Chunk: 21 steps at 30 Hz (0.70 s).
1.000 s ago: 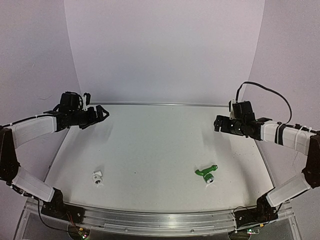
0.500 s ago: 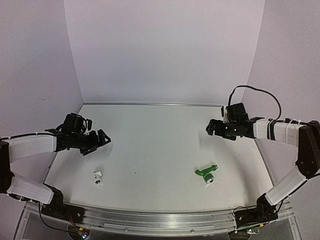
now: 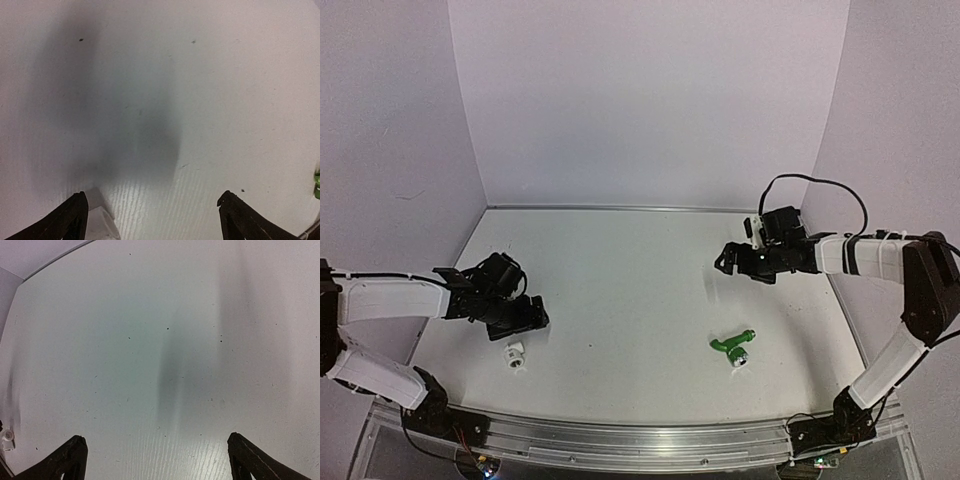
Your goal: Install the water faucets
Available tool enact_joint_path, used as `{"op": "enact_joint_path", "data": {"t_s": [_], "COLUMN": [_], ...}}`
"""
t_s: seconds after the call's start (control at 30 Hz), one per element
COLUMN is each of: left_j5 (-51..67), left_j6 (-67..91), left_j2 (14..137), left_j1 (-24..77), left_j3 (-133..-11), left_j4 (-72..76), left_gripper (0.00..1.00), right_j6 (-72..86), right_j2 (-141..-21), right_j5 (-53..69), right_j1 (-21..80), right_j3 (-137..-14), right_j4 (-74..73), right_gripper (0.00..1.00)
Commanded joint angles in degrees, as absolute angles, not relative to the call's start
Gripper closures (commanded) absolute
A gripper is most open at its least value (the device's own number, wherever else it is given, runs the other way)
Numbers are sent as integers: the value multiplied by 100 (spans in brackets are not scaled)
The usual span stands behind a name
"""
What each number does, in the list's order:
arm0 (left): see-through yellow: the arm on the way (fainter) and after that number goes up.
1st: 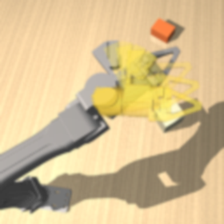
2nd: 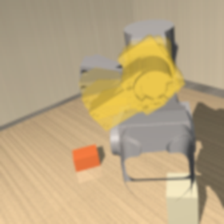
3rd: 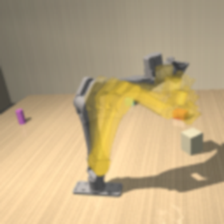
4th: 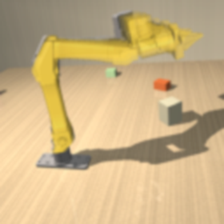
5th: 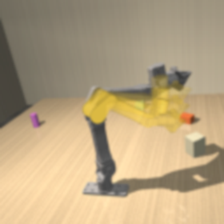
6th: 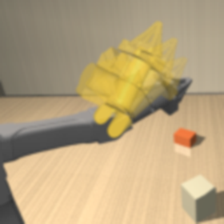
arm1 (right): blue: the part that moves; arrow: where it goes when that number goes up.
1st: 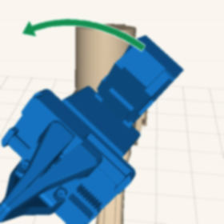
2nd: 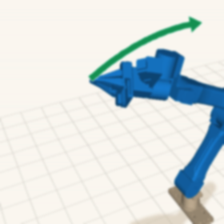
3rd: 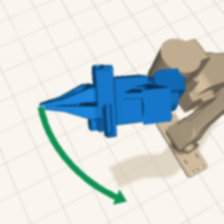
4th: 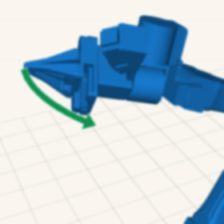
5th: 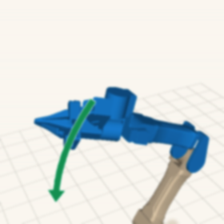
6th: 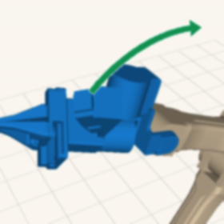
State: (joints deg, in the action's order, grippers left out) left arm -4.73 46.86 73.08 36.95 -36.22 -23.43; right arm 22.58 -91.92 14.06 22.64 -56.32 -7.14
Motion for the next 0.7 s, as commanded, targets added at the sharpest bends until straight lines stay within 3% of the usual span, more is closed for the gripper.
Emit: {"op": "enact_joint_path", "data": {"t_s": [0.0, 0.23, 0.4, 0.6, 0.67], "left_j5": [-1260, -1478, -1430, -1413, -1412], "left_j6": [5048, 5343, 5400, 5347, 5318], "left_j2": [7771, 8041, 8137, 8412, 8539], "left_j1": [3881, 4270, 4320, 4384, 4428], "left_j3": [-4039, -4199, -4226, -4285, -4341], "left_j4": [-3391, -3946, -3964, -3968, -3974], "left_gripper": [13, 19, 31, 37, 45], "right_j6": [2161, 2191, 2215, 2212, 2221], "right_j2": [-9084, -9061, -9052, -9007, -9010], "right_j5": [1500, 1503, 1540, 1531, 1524], "right_j1": [2348, 2393, 2435, 2484, 2505], "right_j3": [-5851, -5771, -5817, -5797, -5801], "right_j4": [-750, -773, -799, -827, -843], "right_gripper": [2, 2, 2, 2, 2]}}
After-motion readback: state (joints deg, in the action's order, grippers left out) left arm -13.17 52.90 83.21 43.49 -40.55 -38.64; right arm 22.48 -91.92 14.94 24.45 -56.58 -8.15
